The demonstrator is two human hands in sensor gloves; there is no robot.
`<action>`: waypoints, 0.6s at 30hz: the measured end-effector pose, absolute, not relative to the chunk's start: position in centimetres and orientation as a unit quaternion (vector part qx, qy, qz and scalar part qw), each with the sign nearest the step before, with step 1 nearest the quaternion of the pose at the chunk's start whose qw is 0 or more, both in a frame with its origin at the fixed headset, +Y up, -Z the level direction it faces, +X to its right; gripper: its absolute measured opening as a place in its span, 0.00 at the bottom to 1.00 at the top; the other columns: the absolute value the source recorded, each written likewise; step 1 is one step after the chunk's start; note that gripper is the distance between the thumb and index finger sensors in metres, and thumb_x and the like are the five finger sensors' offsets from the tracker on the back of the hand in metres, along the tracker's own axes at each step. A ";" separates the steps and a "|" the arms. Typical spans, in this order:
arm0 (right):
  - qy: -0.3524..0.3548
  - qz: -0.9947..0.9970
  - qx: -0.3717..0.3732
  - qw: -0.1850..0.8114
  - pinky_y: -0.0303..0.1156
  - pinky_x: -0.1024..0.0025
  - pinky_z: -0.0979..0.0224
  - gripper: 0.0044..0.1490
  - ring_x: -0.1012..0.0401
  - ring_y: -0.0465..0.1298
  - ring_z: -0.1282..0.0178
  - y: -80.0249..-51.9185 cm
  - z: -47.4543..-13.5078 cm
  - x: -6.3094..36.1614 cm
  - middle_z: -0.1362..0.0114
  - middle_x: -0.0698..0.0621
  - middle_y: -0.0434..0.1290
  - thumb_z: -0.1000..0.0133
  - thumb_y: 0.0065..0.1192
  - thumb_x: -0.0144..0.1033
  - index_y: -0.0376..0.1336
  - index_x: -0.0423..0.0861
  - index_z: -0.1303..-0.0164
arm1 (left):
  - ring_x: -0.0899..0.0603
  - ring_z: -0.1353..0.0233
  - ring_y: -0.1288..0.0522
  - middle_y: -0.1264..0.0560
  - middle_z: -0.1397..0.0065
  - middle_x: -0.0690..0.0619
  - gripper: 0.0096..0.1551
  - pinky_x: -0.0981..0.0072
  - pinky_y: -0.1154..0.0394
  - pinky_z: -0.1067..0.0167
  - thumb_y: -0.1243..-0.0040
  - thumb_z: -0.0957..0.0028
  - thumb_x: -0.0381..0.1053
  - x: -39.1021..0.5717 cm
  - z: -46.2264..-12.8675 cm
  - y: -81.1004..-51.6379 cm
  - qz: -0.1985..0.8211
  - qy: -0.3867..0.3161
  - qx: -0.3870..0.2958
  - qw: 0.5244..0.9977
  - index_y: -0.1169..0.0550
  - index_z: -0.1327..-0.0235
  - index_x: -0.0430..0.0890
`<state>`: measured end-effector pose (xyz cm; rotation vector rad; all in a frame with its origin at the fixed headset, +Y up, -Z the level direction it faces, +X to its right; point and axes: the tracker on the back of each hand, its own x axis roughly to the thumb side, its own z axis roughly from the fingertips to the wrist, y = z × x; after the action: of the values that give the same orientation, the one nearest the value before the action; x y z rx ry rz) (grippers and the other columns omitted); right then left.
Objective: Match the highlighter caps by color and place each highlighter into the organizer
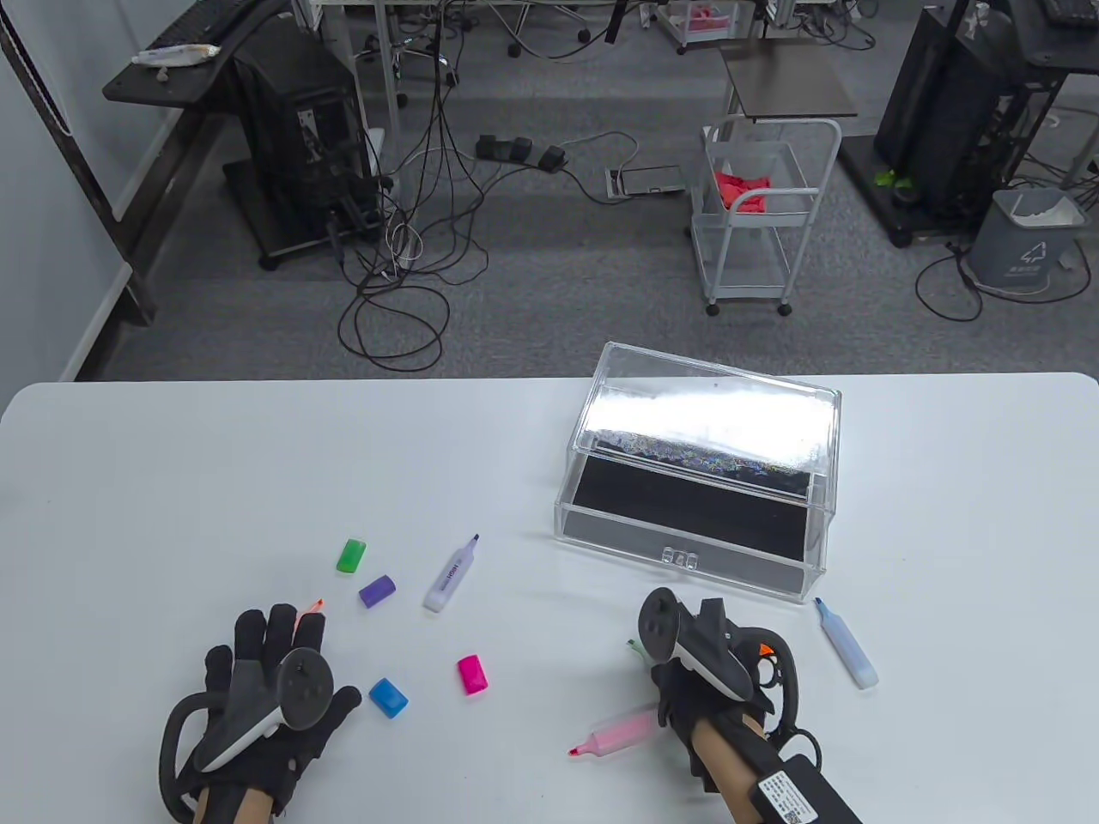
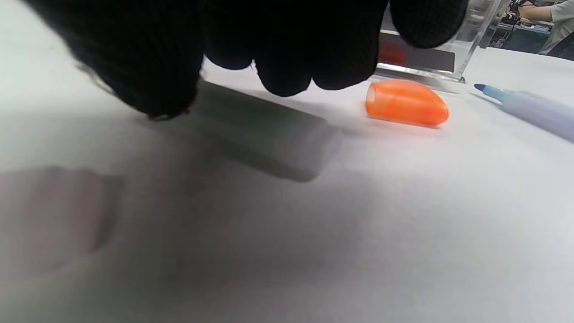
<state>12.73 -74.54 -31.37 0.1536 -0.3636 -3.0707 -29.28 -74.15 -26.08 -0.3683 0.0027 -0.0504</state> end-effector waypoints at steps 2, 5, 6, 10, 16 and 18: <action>-0.129 -0.990 0.052 0.021 0.64 0.37 0.27 0.40 0.47 0.75 0.29 -74.9 -31.5 13.0 0.28 0.46 0.75 0.56 0.79 0.46 0.67 0.52 0.32 | 0.31 0.11 0.73 0.74 0.11 0.49 0.56 0.28 0.64 0.21 0.63 0.38 0.79 -29.3 -26.1 -74.2 -0.024 0.000 -0.182 0.983 0.68 0.13 0.53; -0.127 -0.990 0.056 0.023 0.65 0.38 0.28 0.39 0.48 0.76 0.30 -75.0 -31.5 13.1 0.30 0.46 0.76 0.56 0.80 0.45 0.68 0.52 0.33 | 0.31 0.11 0.73 0.73 0.11 0.49 0.56 0.28 0.63 0.21 0.63 0.38 0.79 -29.2 -26.1 -74.2 -0.023 -0.002 -0.180 0.983 0.68 0.13 0.53; -0.129 -0.990 0.056 0.024 0.65 0.38 0.28 0.39 0.49 0.76 0.31 -75.1 -31.5 13.2 0.30 0.46 0.76 0.56 0.80 0.45 0.68 0.52 0.34 | 0.31 0.11 0.73 0.73 0.11 0.49 0.56 0.28 0.63 0.21 0.63 0.38 0.79 -29.2 -26.1 -74.2 -0.023 -0.003 -0.179 0.984 0.68 0.13 0.53; -0.127 -0.990 0.057 0.026 0.66 0.38 0.29 0.36 0.49 0.77 0.33 -75.2 -31.6 13.2 0.32 0.46 0.76 0.56 0.80 0.44 0.70 0.52 0.36 | 0.31 0.11 0.73 0.73 0.11 0.49 0.56 0.28 0.63 0.21 0.63 0.38 0.79 -29.1 -26.1 -74.3 -0.024 -0.004 -0.181 0.983 0.68 0.13 0.53; -0.120 -0.991 0.022 0.055 0.66 0.36 0.30 0.36 0.48 0.76 0.34 -75.6 -31.4 12.5 0.33 0.43 0.75 0.54 0.75 0.43 0.68 0.47 0.35 | 0.31 0.11 0.72 0.73 0.11 0.49 0.56 0.28 0.63 0.21 0.63 0.38 0.79 -29.1 -26.0 -74.3 -0.023 -0.004 -0.183 0.983 0.68 0.13 0.53; -0.120 -0.990 0.011 0.072 0.66 0.37 0.30 0.36 0.48 0.76 0.35 -75.8 -31.3 12.3 0.33 0.43 0.75 0.53 0.72 0.43 0.67 0.46 0.34 | 0.31 0.11 0.72 0.73 0.11 0.49 0.56 0.28 0.63 0.21 0.63 0.38 0.79 -29.0 -26.0 -74.3 -0.023 -0.004 -0.183 0.983 0.68 0.13 0.53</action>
<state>12.32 -75.77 -31.32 0.0340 -0.3615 -2.9754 -29.04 -74.32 -26.01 -0.3690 -0.0090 -0.0455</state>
